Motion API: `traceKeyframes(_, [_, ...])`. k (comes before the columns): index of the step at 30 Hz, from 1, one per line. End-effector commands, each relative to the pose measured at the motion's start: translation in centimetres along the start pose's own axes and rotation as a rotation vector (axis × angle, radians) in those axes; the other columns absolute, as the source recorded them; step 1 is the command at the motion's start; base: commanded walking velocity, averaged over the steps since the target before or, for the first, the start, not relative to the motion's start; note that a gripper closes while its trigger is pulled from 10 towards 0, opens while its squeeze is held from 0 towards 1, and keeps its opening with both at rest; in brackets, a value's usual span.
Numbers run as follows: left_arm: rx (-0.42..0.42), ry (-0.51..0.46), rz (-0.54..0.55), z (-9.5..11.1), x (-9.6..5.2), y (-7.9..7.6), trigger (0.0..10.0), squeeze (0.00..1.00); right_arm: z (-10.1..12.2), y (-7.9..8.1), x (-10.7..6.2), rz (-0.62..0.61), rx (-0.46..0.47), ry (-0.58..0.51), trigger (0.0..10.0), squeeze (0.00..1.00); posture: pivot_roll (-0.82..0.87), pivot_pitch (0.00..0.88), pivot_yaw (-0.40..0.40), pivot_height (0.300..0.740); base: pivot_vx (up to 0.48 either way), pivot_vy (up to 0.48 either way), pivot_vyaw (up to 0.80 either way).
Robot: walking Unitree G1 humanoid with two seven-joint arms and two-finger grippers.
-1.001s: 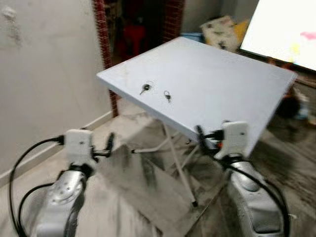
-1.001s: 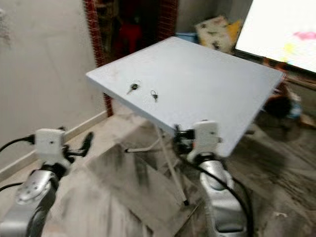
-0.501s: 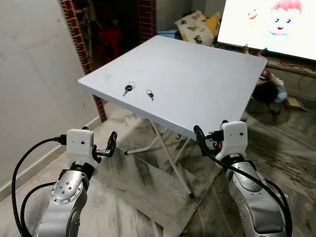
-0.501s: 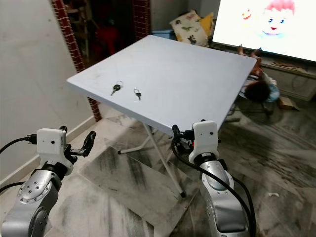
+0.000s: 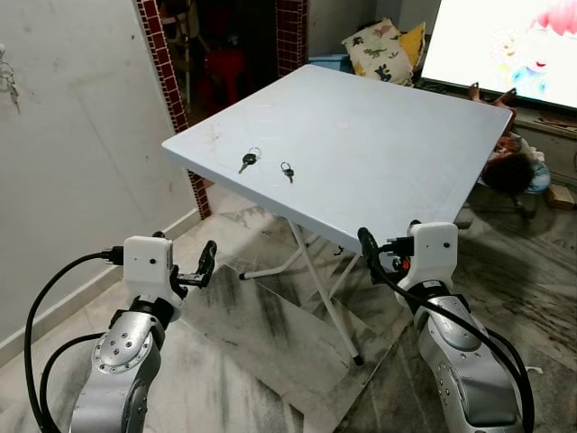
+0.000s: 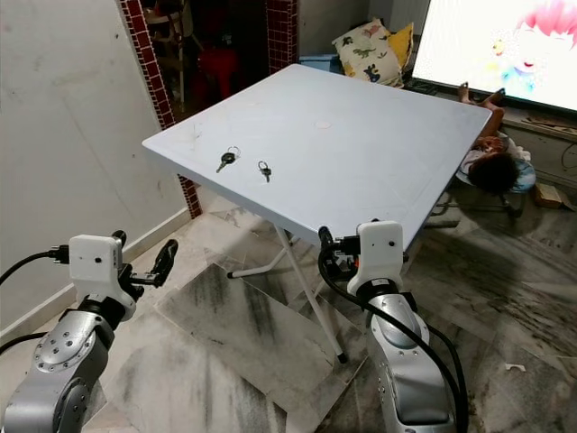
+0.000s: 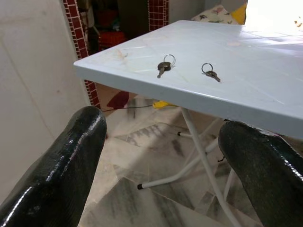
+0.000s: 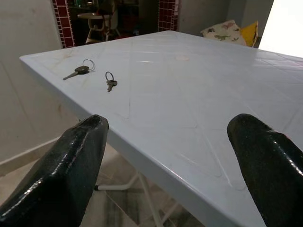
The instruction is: Hang keys on a hook
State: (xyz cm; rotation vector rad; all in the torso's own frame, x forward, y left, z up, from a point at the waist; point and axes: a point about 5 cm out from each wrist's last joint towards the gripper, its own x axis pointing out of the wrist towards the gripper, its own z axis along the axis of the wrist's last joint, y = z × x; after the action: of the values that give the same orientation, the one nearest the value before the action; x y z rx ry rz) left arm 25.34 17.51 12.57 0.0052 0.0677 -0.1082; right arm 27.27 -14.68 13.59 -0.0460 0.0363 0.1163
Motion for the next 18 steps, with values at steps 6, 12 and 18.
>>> traceKeyframes(6, [0.008,-0.01,-0.006,0.25,0.07,0.14,10.0,0.0,0.43,0.18,0.16,0.009,-0.008,-0.019,10.0,0.0,0.09,0.0,0.048,0.74,0.304,0.267,0.0])
traceKeyframes(12, [0.011,-0.009,-0.006,0.23,0.1,0.16,10.0,0.0,0.4,0.33,0.18,0.018,-0.013,-0.02,10.0,0.0,0.09,0.0,0.046,0.74,0.321,0.267,0.0])
traceKeyframes(18, [0.011,-0.006,-0.005,0.15,0.12,0.14,10.0,0.0,0.45,0.35,0.21,0.022,-0.018,-0.022,10.0,0.0,0.09,0.0,0.045,0.74,0.318,0.266,0.0])
